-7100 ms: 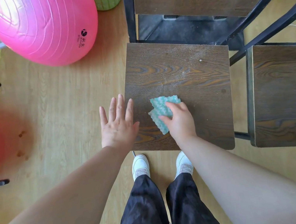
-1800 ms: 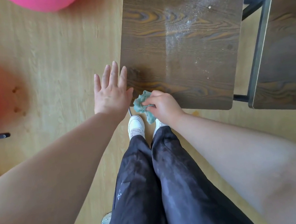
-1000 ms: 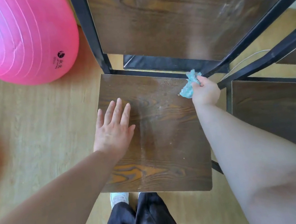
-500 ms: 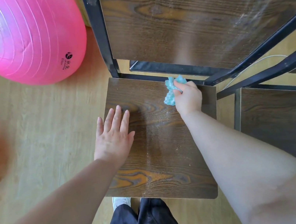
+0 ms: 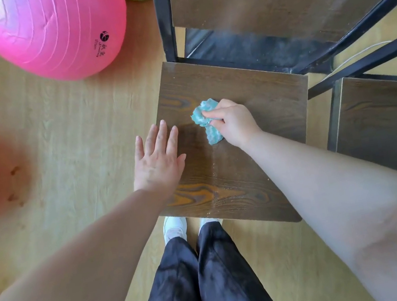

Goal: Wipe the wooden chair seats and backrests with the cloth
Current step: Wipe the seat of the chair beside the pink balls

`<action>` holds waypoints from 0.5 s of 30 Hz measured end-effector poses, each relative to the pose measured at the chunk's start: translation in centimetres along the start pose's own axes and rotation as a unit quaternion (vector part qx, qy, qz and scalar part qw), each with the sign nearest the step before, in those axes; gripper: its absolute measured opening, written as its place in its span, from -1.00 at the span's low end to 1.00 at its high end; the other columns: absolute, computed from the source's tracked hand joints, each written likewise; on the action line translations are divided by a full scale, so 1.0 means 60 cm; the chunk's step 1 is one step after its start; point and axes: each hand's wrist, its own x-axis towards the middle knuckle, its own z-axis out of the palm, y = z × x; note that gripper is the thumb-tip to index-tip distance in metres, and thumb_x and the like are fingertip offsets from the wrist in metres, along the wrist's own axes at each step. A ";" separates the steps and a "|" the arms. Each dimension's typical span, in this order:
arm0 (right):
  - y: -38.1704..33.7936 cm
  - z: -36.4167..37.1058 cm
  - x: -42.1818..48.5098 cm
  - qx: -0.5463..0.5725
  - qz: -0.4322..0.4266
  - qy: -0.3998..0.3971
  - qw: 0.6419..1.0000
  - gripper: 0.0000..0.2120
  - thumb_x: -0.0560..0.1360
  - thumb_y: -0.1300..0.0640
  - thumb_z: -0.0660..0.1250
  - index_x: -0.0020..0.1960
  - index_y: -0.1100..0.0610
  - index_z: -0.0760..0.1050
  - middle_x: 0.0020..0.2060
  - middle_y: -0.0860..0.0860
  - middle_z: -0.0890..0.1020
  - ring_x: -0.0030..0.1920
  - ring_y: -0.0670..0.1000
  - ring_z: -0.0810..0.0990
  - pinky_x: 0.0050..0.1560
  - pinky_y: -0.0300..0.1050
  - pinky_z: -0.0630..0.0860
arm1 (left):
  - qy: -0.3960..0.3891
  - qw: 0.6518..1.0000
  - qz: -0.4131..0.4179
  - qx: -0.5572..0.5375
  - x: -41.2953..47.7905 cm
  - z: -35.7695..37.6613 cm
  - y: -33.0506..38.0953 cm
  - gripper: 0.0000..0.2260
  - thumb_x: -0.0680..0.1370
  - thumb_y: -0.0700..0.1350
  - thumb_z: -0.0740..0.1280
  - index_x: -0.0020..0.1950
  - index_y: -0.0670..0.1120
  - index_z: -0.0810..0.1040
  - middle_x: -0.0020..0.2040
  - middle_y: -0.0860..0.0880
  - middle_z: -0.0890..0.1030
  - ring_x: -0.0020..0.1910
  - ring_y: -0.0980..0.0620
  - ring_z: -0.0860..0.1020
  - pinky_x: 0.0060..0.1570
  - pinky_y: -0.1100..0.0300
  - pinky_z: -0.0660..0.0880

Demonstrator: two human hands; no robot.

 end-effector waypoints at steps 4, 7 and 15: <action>-0.006 0.028 -0.046 -0.005 -0.038 -0.029 0.999 -0.74 0.58 0.20 0.33 0.24 0.07 0.61 -0.02 -0.03 0.52 0.04 -0.01 0.52 0.03 -0.29 0.38 | -0.001 1.000 0.003 -0.002 -0.034 0.015 -0.005 -0.42 0.65 0.14 0.00 0.62 -0.01 -0.05 0.64 -0.05 -0.04 0.61 -0.06 -0.09 0.54 -0.13 -0.12; -0.009 0.051 -0.087 0.000 -0.038 -0.043 0.998 -0.78 0.58 0.18 0.33 0.20 0.10 0.62 -0.08 -0.03 0.52 -0.05 -0.05 0.49 0.00 -0.19 0.45 | -0.004 1.000 0.003 -0.003 -0.060 0.025 -0.010 -0.42 0.65 0.13 0.02 0.62 -0.01 -0.04 0.64 -0.05 -0.03 0.61 -0.07 -0.08 0.54 -0.14 -0.11; -0.016 0.112 -0.208 -0.004 -0.065 -0.086 0.994 -0.74 0.58 0.20 0.31 0.24 0.06 0.61 -0.10 0.00 0.50 -0.04 0.02 0.51 0.02 -0.04 0.49 | -0.024 1.000 0.016 0.004 -0.118 0.052 -0.014 -0.42 0.66 0.12 0.03 0.62 -0.02 -0.06 0.64 -0.06 -0.05 0.61 -0.08 -0.08 0.55 -0.14 -0.11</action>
